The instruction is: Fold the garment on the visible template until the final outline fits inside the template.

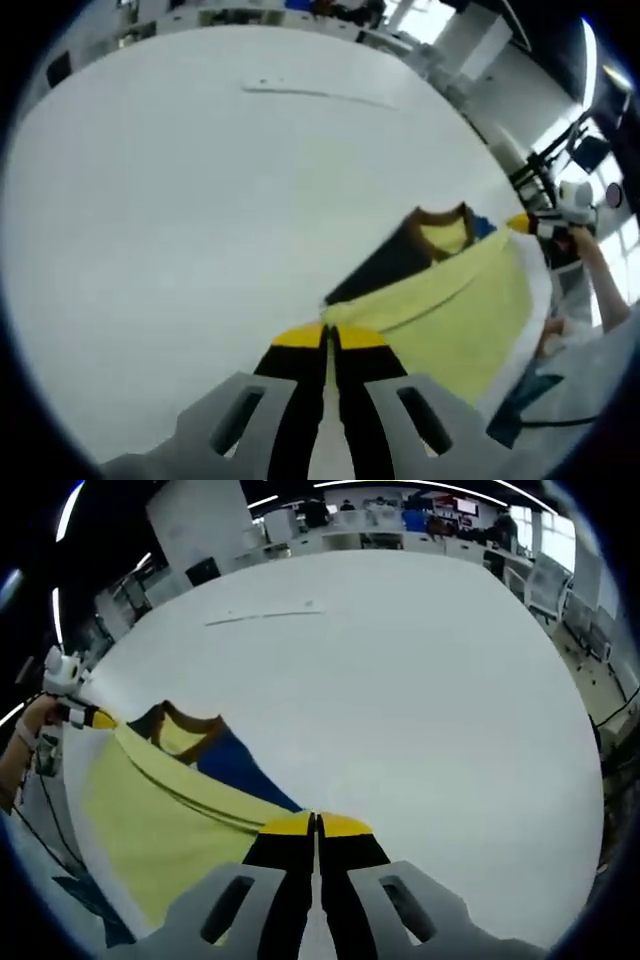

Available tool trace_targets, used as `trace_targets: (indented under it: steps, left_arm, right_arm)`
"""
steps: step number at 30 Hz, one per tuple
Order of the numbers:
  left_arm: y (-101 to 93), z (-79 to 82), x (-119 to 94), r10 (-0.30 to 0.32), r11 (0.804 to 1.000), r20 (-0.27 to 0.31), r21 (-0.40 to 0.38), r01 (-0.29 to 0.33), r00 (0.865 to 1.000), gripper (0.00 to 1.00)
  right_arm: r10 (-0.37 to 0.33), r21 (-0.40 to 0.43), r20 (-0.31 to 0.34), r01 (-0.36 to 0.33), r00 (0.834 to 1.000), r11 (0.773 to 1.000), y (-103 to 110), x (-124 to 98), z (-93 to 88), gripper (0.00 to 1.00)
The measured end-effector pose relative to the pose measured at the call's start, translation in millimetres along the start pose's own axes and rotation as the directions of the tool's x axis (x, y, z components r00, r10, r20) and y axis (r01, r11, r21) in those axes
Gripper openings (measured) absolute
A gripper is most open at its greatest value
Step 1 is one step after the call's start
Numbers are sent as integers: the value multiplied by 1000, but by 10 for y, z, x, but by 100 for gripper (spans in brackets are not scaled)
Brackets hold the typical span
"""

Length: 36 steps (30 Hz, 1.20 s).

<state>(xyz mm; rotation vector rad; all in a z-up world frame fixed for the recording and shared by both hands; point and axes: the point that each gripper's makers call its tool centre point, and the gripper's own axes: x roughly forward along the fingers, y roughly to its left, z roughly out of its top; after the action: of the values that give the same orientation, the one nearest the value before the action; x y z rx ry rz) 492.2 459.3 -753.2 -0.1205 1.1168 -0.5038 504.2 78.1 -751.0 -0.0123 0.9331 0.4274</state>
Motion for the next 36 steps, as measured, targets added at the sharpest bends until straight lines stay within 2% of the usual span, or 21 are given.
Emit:
trace_targets:
  steps: [3, 10, 16, 23, 25, 27, 36]
  left_arm:
    - [15, -11, 14, 2, 1000, -6, -2, -2, 1000, 0]
    - [3, -40, 47, 7, 1000, -18, -4, -7, 1000, 0]
    - [-22, -53, 45, 8, 1000, -30, 14, -7, 1000, 0]
    - [30, 14, -8, 34, 999, 25, 22, -35, 999, 0]
    - [92, 18, -26, 67, 997, 26, 34, -68, 997, 0]
    - [116, 13, -41, 74, 996, 24, 42, -75, 997, 0]
    - [68, 46, -148, 74, 995, 54, 58, -77, 996, 0]
  right_arm:
    - [-43, -23, -8, 43, 999, 999, -94, 1, -4, 1]
    - [-53, -11, -17, 52, 998, 999, -150, -51, -43, 1]
    - [-43, -14, -17, 43, 999, 999, -89, -36, -51, 1]
    - [-34, -23, -7, 34, 999, 999, -31, -38, -29, 1]
    - [-36, -26, -5, 35, 999, 999, -26, -52, -28, 1]
    - [-36, -27, -3, 36, 999, 999, -20, -65, -28, 1]
    - [-37, -42, 14, 38, 999, 998, 37, -126, 2, 1]
